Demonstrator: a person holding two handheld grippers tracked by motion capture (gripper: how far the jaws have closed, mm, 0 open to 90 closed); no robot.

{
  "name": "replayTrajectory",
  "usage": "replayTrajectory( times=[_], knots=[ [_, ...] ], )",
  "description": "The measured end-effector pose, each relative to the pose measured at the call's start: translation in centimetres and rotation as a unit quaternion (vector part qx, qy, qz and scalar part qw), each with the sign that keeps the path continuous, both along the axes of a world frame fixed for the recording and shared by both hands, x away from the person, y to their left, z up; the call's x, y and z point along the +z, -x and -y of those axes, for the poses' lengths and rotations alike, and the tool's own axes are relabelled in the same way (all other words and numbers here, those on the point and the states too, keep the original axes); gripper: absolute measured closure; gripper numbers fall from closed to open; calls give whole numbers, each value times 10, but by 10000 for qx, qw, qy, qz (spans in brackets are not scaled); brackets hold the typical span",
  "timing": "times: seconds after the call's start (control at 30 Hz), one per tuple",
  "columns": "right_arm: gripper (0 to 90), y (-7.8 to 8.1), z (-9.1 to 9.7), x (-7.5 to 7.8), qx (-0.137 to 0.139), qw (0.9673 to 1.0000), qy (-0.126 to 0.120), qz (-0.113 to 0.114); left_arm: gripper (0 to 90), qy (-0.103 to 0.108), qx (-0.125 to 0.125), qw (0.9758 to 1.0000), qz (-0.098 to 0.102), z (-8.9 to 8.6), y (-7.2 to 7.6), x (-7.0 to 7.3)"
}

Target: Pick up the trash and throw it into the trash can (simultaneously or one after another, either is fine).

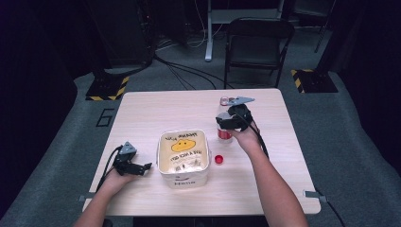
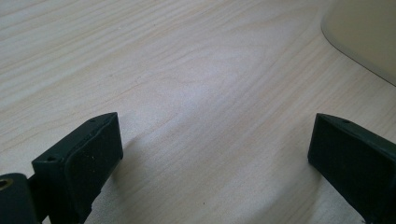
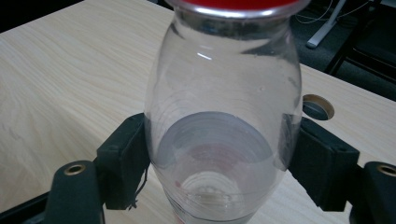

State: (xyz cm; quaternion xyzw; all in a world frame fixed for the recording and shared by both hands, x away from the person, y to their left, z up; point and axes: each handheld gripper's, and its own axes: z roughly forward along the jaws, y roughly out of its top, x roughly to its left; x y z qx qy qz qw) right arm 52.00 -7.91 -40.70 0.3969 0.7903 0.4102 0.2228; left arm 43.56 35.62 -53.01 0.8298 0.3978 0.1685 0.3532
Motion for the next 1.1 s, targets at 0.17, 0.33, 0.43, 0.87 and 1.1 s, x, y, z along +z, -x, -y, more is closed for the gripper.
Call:
replayTrajectory(
  times=[0.17,0.33,0.43,0.87,1.1],
  knots=[
    [253,2,0,1,2,10000,51,55,29,17,13,10000,2,0,0,0],
    [253,6,3,7,18,9999,-22,140,29,12,6,10000,3,0,0,0],
    [253,9,6,12,54,9998,-70,166,29,18,12,10000,1,0,0,0],
    [254,27,16,43,264,9985,-397,267,29,13,3,10000,4,0,0,0],
    [254,35,19,59,368,9980,-391,328,29,22,9,10000,16,0,0,0]
  ],
)
